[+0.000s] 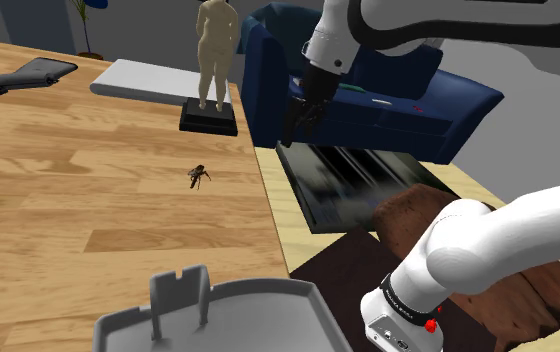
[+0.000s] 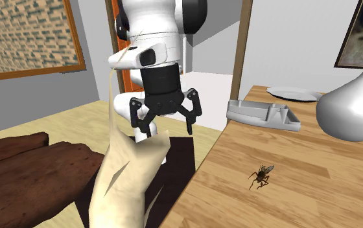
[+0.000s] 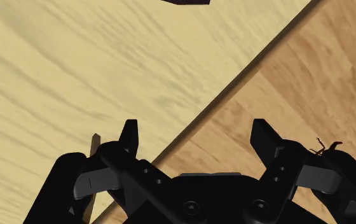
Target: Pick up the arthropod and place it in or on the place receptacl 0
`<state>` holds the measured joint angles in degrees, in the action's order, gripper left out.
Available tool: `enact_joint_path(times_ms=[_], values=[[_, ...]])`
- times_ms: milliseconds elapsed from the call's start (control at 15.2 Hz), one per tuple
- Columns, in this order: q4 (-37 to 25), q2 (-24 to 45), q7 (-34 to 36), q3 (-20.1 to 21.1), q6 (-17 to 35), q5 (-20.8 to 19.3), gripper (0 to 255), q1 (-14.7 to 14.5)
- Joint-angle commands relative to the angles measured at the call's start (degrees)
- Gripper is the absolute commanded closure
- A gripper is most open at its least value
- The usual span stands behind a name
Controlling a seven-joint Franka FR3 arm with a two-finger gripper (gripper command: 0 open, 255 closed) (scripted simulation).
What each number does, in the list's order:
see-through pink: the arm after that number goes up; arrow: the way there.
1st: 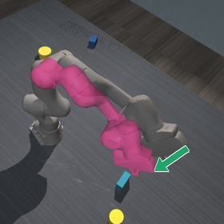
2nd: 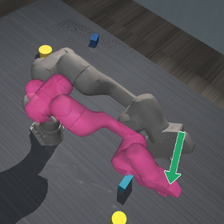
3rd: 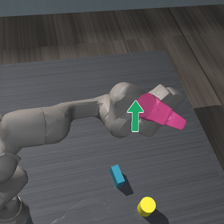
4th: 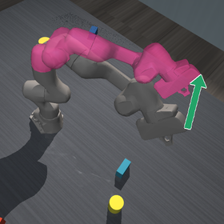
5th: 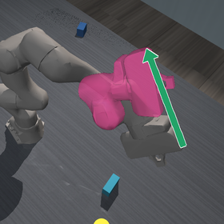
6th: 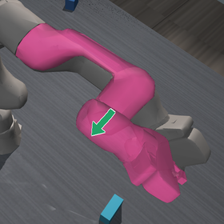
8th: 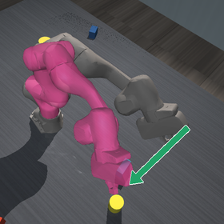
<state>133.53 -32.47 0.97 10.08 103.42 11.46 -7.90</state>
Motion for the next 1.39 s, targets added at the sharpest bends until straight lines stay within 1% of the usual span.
enact_joint_path(times_ms=[0,462,660,924,1320], values=[[-0.74,1.98,1.43,1.86,1.77,0.98,0,-0.96],[-6.12,11.33,6.82,8.52,7.68,2.48,0,-3.68],[-9.23,15.87,9.37,11.30,9.93,2.11,0,-4.64],[-13.64,21.79,12.78,14.58,12.30,0.67,0,-5.75],[-10.71,23.52,13.11,15.30,16.94,0.37,0,-6.02]])
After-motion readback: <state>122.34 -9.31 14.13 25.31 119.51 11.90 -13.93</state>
